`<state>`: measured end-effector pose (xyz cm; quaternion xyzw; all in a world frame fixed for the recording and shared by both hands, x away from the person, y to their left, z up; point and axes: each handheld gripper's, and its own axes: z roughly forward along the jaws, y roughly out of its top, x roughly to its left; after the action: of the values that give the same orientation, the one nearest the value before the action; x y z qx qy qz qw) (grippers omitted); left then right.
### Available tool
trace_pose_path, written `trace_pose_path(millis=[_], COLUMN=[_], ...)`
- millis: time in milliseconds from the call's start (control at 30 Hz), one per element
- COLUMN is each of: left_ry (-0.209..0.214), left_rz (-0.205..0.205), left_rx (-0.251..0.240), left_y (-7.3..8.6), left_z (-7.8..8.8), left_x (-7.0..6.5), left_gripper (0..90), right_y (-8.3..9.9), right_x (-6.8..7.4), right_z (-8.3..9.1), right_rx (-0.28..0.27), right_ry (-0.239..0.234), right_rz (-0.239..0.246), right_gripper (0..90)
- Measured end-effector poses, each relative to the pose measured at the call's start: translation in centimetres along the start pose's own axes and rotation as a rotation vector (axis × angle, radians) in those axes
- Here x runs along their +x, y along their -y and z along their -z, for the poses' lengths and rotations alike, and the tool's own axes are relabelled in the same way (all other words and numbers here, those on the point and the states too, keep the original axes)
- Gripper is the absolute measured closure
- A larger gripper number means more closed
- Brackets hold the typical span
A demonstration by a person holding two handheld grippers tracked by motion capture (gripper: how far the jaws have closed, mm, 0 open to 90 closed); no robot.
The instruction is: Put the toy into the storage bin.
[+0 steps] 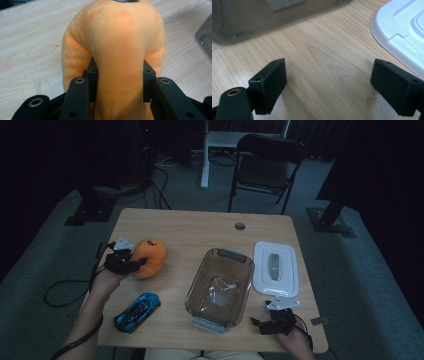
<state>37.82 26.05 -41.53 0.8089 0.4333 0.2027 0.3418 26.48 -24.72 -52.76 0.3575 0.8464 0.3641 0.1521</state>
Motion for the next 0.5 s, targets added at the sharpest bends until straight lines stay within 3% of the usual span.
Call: trace_pose_path(millis=[333,500], left_ry=[0.071,0.085], left_rz=[-0.061,-0.089], left_rx=[-0.076,-0.099], left_y=[-2.7,-4.0], left_z=[1.6,2.1], left_x=[-2.4,-3.5], left_gripper=[64.6,64.5], right_y=[0.0,0.0], right_x=[0.0,0.0], right_z=[0.0,0.0], right_rx=[0.000,0.001], right_ry=[0.003,0.005], right_rz=[-0.002,-0.003], right_gripper=[13.0,13.0])
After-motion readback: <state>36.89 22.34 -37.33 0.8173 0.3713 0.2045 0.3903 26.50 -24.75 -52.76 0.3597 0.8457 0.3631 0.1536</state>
